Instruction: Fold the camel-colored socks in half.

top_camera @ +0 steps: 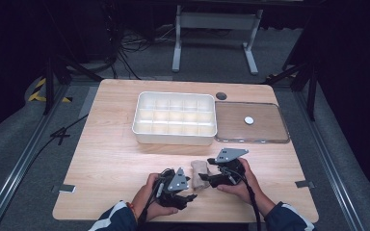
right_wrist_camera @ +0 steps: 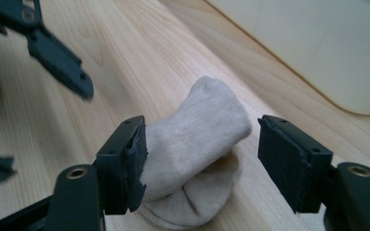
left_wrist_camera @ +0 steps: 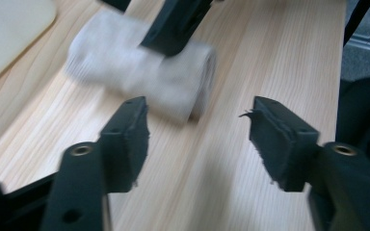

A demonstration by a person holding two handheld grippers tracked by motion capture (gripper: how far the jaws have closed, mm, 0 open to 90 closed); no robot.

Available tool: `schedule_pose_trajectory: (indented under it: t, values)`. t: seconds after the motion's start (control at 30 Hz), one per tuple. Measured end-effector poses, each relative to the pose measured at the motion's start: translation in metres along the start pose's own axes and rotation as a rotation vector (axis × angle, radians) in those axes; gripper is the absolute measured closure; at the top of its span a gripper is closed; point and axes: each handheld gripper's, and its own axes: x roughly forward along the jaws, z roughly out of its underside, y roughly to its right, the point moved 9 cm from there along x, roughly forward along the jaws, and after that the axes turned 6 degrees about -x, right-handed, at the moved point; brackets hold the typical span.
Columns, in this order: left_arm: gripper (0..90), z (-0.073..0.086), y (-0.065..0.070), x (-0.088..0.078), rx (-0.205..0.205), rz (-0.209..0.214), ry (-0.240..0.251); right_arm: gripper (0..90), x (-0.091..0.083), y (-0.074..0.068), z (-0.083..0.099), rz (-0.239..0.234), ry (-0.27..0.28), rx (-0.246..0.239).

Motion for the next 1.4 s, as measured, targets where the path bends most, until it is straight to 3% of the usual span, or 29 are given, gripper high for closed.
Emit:
schedule_pose_trajectory:
  t: [0.07,0.17,0.27,0.4,0.5,0.53,0.6,0.67,0.7,0.77,0.83,0.97,1.1,1.4]
  values:
    - [28.2,0.01,-0.006,-0.008,-0.021,-0.024,-0.013,32.9,0.001,-0.002,0.001,-0.004,-0.012,-0.001]
    - [22.4,0.032,-0.021,-0.021,-0.051,-0.064,-0.031,31.1,0.004,-0.003,0.004,-0.018,-0.029,0.006]
    - [21.8,0.054,-0.037,-0.032,-0.077,-0.136,-0.066,29.1,0.009,-0.004,0.01,-0.037,-0.057,0.006]
    - [21.9,0.075,-0.055,-0.044,-0.123,-0.178,-0.086,25.9,0.014,-0.001,0.015,-0.074,-0.075,0.038]
    - [21.8,0.086,-0.064,-0.049,-0.131,-0.201,-0.108,25.9,0.016,0.001,0.019,-0.132,-0.076,0.079]
    - [21.8,0.089,-0.066,-0.05,-0.137,-0.201,-0.108,26.2,0.017,0.002,0.02,-0.154,-0.081,0.102]
    - [20.7,0.091,-0.069,-0.052,-0.147,-0.201,-0.102,28.6,0.018,0.002,0.019,-0.182,-0.088,0.086]
    - [20.8,0.092,-0.07,-0.052,-0.153,-0.201,-0.1,38.4,0.017,0.0,0.018,-0.212,-0.1,0.094]
    - [20.8,0.092,-0.071,-0.051,-0.152,-0.196,-0.096,38.4,0.017,0.0,0.018,-0.212,-0.1,0.094]
    - [18.7,0.092,-0.071,-0.048,-0.15,-0.173,-0.059,48.4,0.017,-0.004,0.018,-0.261,-0.096,0.108]
    - [15.0,0.093,-0.074,-0.048,-0.161,-0.163,-0.055,51.1,0.016,-0.004,0.018,-0.28,-0.099,0.113]
    - [14.7,0.095,-0.075,-0.046,-0.208,-0.135,-0.032,56.5,0.015,-0.005,0.018,-0.293,-0.109,0.111]
    - [12.3,0.095,-0.076,-0.045,-0.208,-0.135,-0.021,64.6,0.012,-0.009,0.015,-0.29,-0.109,0.07]
    - [10.5,0.092,-0.077,-0.042,-0.198,-0.126,-0.01,69.9,0.005,-0.012,0.012,-0.25,-0.109,0.022]
